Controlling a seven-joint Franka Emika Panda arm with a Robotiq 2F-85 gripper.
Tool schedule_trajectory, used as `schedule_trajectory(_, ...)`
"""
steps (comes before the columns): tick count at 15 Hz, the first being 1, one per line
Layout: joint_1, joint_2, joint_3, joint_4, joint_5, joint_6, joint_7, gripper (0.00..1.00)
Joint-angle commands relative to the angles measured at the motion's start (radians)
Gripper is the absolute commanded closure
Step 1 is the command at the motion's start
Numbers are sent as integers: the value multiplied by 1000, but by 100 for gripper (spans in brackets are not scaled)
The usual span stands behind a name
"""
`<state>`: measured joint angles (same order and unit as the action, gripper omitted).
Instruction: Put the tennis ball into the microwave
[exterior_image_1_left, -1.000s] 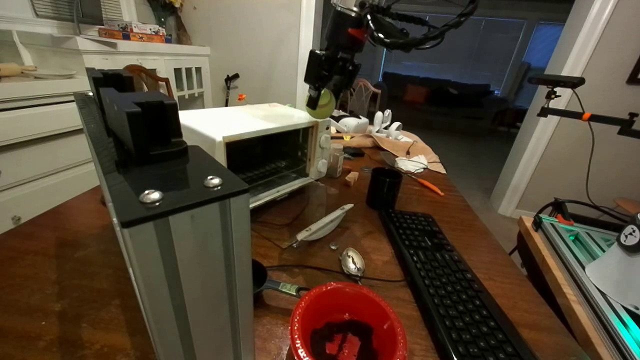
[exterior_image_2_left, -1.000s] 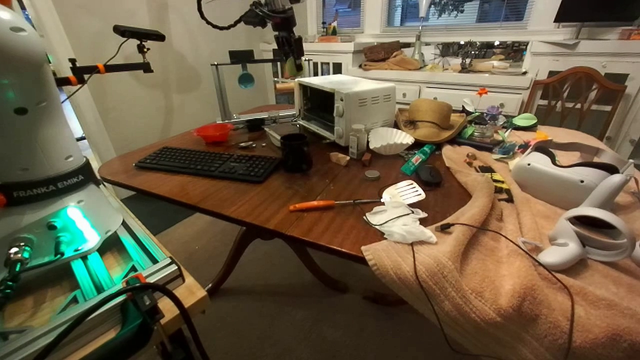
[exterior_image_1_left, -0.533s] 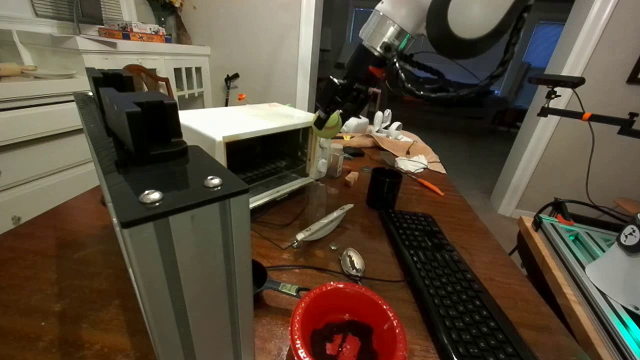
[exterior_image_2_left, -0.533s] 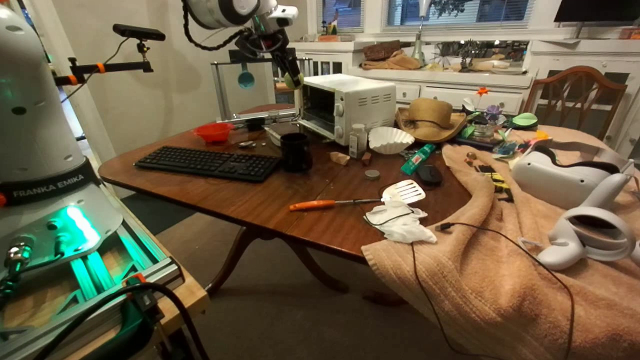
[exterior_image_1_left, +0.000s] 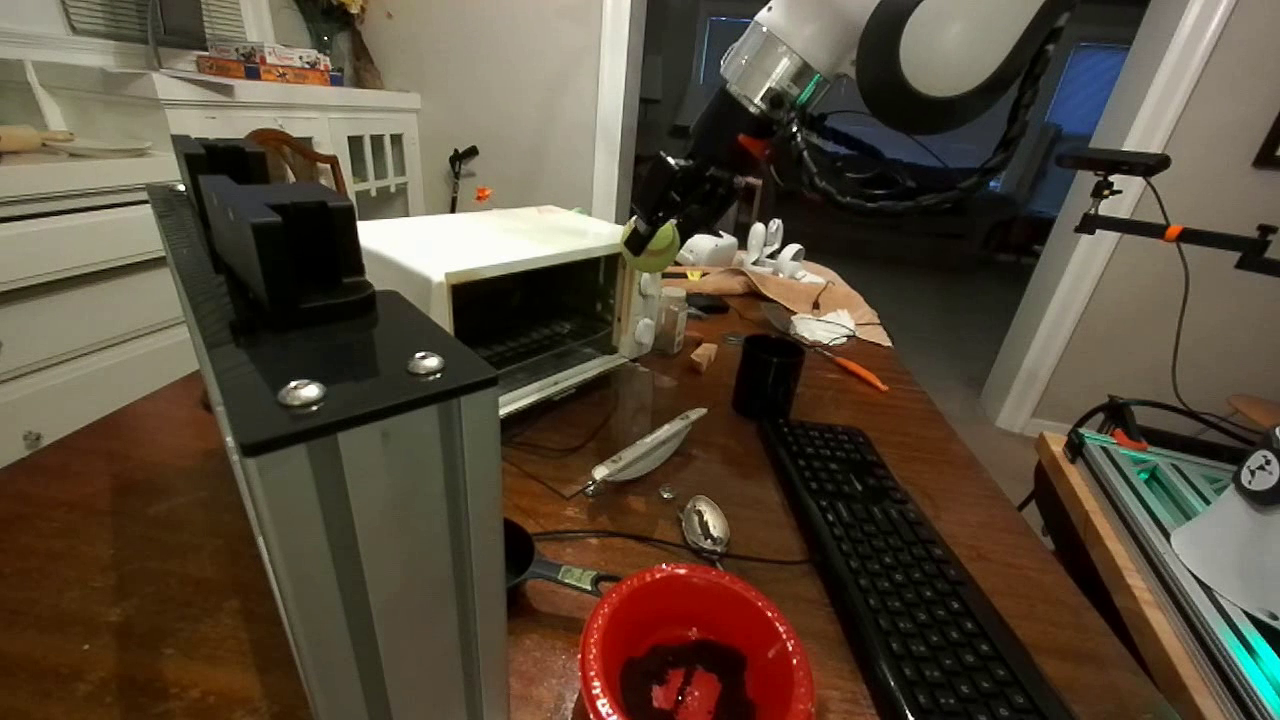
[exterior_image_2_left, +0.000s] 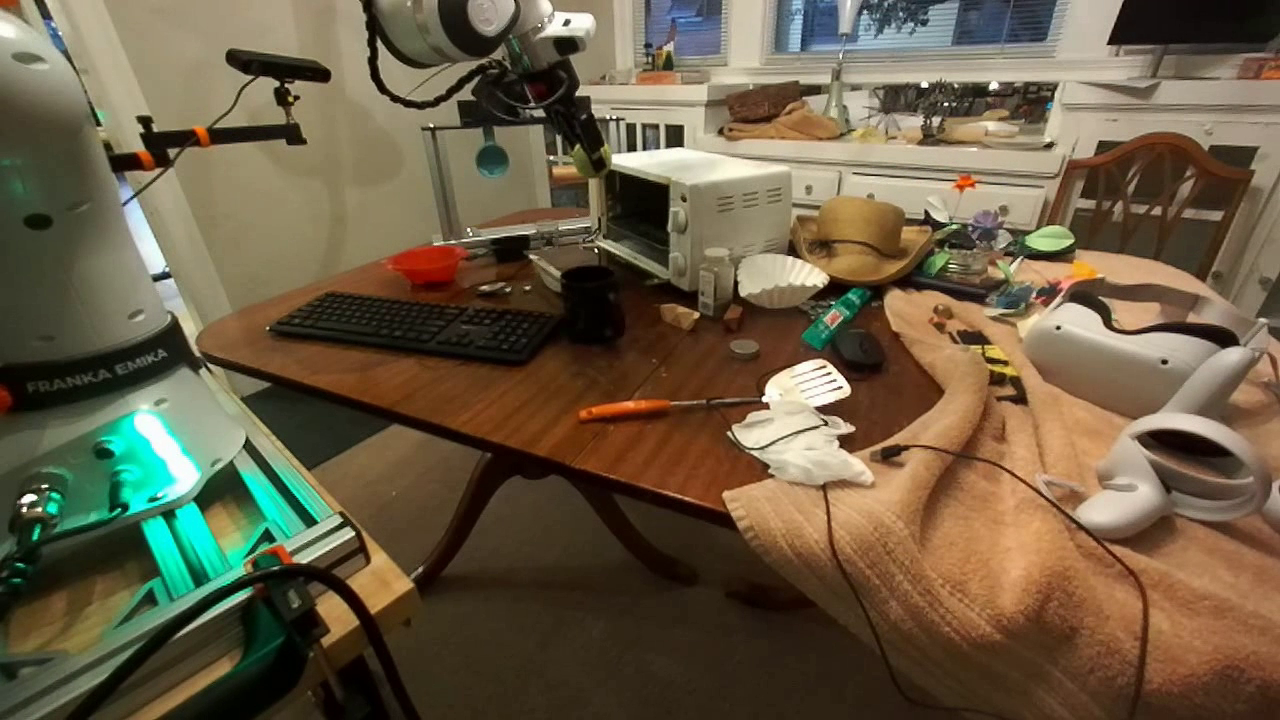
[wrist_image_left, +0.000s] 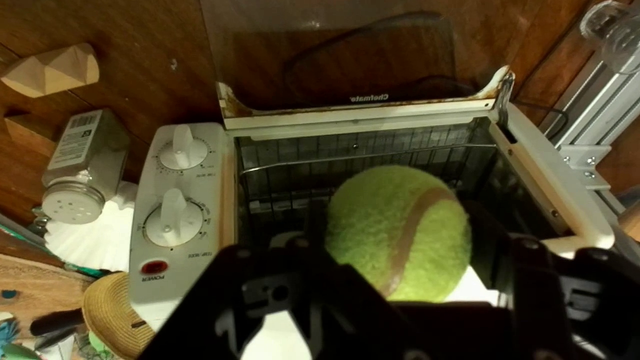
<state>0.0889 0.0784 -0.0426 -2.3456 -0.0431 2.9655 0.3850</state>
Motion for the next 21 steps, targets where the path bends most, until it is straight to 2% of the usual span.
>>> schedule_trajectory(1, 13, 43, -25, -37, -86, 149, 48, 58)
schedule_trajectory(4, 35, 83, -63, -74, -138, 271, 76, 58)
schedule_trajectory(5, 52, 102, -96, -80, -155, 309, 82, 58)
schedule_trajectory(7, 86, 152, -150, -78, -126, 391, 67, 58)
schedule_trajectory(10, 111, 228, -170, -51, -64, 488, 61, 58)
schedule_trajectory(13, 141, 287, -168, -26, -14, 541, 61, 58)
schedule_trajectory(16, 210, 355, -199, 13, 60, 603, 29, 58)
schedule_trajectory(21, 287, 445, -243, 97, 118, 624, 1, 58)
